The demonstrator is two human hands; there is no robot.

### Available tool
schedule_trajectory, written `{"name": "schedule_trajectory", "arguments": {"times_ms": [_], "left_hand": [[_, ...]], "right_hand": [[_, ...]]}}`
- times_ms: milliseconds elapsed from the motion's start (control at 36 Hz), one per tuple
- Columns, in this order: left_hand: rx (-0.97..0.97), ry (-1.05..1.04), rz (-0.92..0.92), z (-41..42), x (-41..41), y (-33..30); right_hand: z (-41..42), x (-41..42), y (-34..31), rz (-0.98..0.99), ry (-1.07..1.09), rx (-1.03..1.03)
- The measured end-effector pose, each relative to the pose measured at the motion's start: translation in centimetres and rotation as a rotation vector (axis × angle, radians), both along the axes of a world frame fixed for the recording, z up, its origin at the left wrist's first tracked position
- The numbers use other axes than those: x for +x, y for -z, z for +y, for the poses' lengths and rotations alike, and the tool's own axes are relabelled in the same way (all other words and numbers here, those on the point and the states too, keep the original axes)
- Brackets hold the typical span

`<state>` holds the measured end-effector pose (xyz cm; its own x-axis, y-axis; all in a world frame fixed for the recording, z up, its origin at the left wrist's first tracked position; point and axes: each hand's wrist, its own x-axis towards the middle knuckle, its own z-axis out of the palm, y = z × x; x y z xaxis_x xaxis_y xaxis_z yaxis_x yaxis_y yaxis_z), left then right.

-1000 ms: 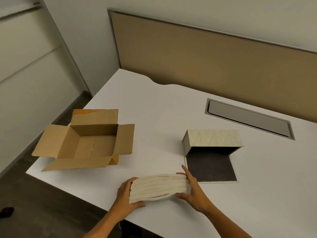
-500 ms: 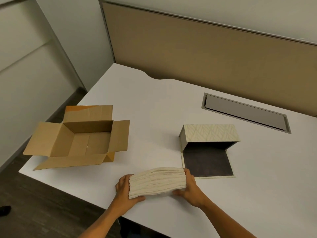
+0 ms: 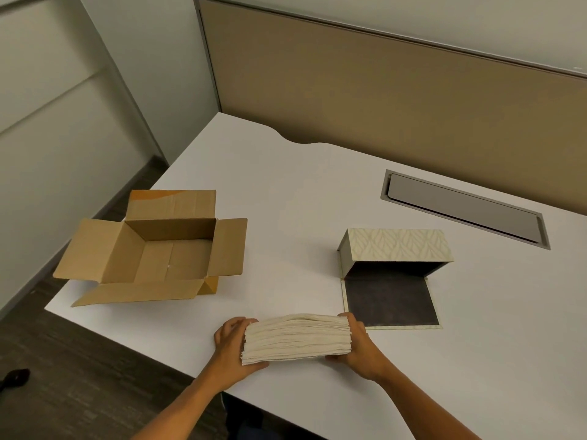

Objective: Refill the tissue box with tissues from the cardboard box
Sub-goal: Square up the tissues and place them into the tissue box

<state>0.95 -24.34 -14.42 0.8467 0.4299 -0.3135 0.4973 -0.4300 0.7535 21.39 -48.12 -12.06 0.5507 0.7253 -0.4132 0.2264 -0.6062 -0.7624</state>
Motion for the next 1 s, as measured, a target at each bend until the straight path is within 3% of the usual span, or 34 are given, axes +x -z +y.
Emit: {"name": "schedule_trajectory", "arguments": {"times_ms": [250,389,556,833,1000], "left_hand": [[-0.072,0.028,0.017,0.3,-0.5,0.3],[0.033,0.015,-0.036,-0.2,-0.5,0.2],[0.018,-0.056,0.027,-1.0,-0.8,0.8],[0.032,-0.069,-0.015,-1.3,-1.0,1.3],[-0.021,-0.077,0.049,-1.3,-1.0,1.1]], "right_hand": [[-0.1,0.0,-0.4,0.010,-0.005,0.083],[0.0,-0.2,-0.8,0.000,0.036,0.093],[-0.2,-0.7,-0.6,-0.014,-0.048,0.021],[-0.3,-0.8,-1.1,0.028,-0.024,0.061],[-0.5,-0.9,-0.9,0.072,-0.119,-0.046]]}}
